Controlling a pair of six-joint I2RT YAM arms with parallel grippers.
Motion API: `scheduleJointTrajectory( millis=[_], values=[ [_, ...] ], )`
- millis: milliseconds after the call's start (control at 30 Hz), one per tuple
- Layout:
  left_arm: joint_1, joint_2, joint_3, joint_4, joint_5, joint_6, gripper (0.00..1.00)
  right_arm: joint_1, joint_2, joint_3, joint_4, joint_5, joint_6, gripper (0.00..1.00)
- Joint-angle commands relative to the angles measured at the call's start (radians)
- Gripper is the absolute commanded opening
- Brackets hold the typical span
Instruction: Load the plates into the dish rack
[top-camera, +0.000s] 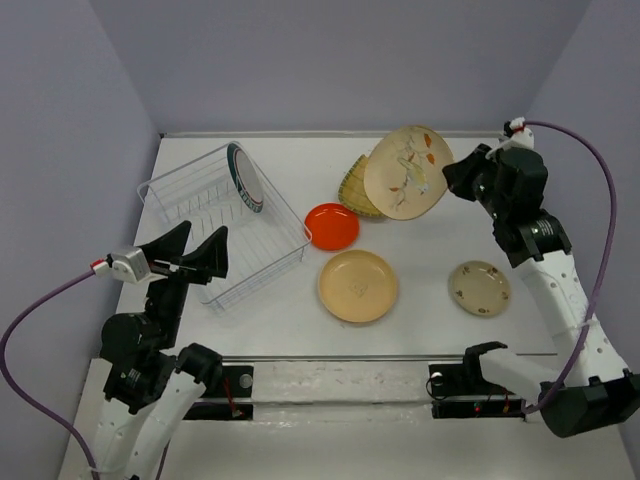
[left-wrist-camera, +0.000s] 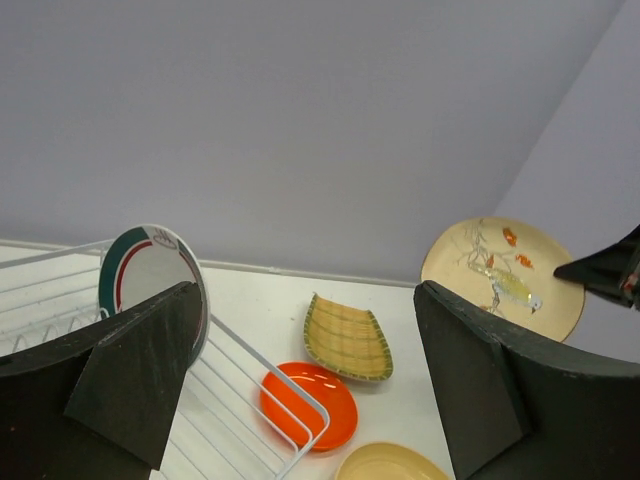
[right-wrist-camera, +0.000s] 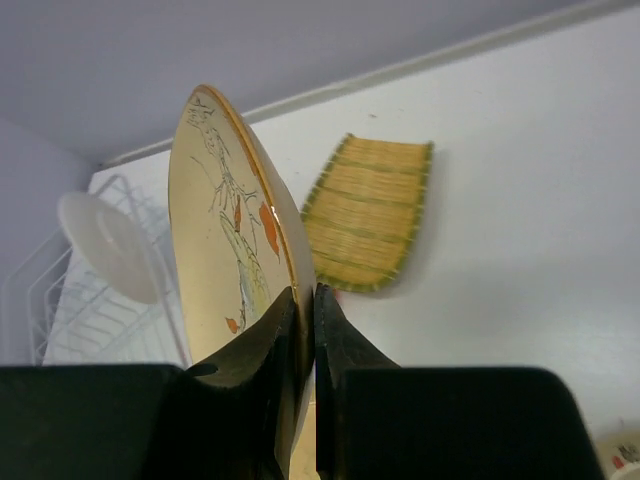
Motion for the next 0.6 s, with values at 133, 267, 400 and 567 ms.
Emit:
scheduleJointTrajectory(
  millis=[133, 267, 400, 567],
  values=[
    [0.04, 0.068, 0.083, 0.007, -0.089, -0.01, 0.99, 0.484, 0.356, 0.555, 0.175, 0.273, -0.093, 0.07],
    [0.057, 0.069, 0.102, -0.028, -0.23, -0.015, 0.99, 0.646, 0.631, 0.891, 0.119, 0.404, -0.197, 0.07],
    [0.065, 0.044, 0.105, -0.06, -0.379, -0.038, 0.99, 0.732, 0.898, 1.241, 0.056, 0.505, -0.28, 0.07],
    [0.069, 0.024, 0.111, -0.102, -0.535, -0.069, 0.99, 0.782, 1.115, 1.489, 0.082, 0.597, -0.361, 0.07]
  ],
)
